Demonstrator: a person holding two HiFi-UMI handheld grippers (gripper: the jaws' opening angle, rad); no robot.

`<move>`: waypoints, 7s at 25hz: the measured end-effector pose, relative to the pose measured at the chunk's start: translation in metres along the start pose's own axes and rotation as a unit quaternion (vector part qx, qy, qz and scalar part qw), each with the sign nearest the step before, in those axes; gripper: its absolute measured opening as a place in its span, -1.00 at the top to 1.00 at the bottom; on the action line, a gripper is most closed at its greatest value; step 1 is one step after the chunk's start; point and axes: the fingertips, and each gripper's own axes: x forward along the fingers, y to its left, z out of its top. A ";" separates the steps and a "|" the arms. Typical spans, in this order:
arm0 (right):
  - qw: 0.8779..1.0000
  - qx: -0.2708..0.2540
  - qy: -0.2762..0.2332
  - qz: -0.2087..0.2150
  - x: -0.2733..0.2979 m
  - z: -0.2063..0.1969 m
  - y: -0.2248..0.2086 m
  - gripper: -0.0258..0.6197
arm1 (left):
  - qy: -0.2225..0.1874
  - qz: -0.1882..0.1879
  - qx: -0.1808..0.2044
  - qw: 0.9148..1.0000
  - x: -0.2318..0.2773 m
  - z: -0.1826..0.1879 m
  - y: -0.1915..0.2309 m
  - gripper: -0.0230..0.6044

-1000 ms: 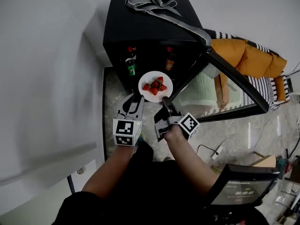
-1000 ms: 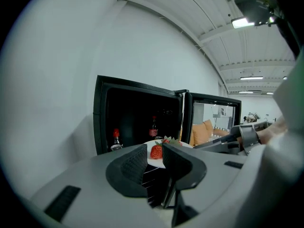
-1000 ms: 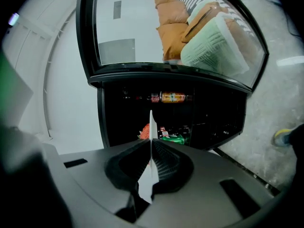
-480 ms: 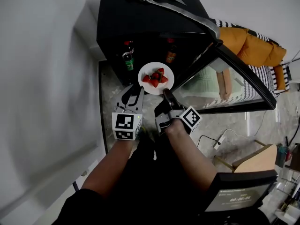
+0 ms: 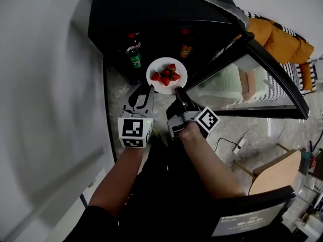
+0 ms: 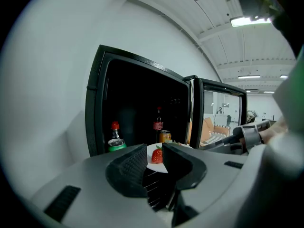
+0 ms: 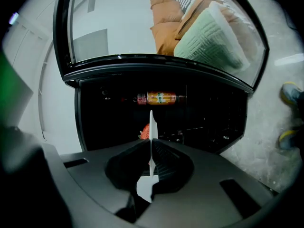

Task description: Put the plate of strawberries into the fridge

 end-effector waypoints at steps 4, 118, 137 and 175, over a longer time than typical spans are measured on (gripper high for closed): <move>1.000 0.007 -0.004 -0.008 0.007 0.004 -0.019 0.87 | 0.005 0.008 -0.009 1.000 0.009 -0.016 0.006 0.60; 0.758 -0.643 0.091 -0.058 0.111 -0.004 -0.074 0.66 | 0.050 0.040 -0.038 0.997 0.079 -0.116 0.044 0.61; 0.756 -0.647 0.082 -0.057 0.126 0.008 -0.070 0.66 | 0.050 0.041 -0.043 0.997 0.094 -0.112 0.047 0.60; 0.733 -0.678 0.054 -0.014 0.082 0.026 0.028 0.66 | 0.009 0.043 -0.014 0.999 0.090 -0.031 0.036 0.60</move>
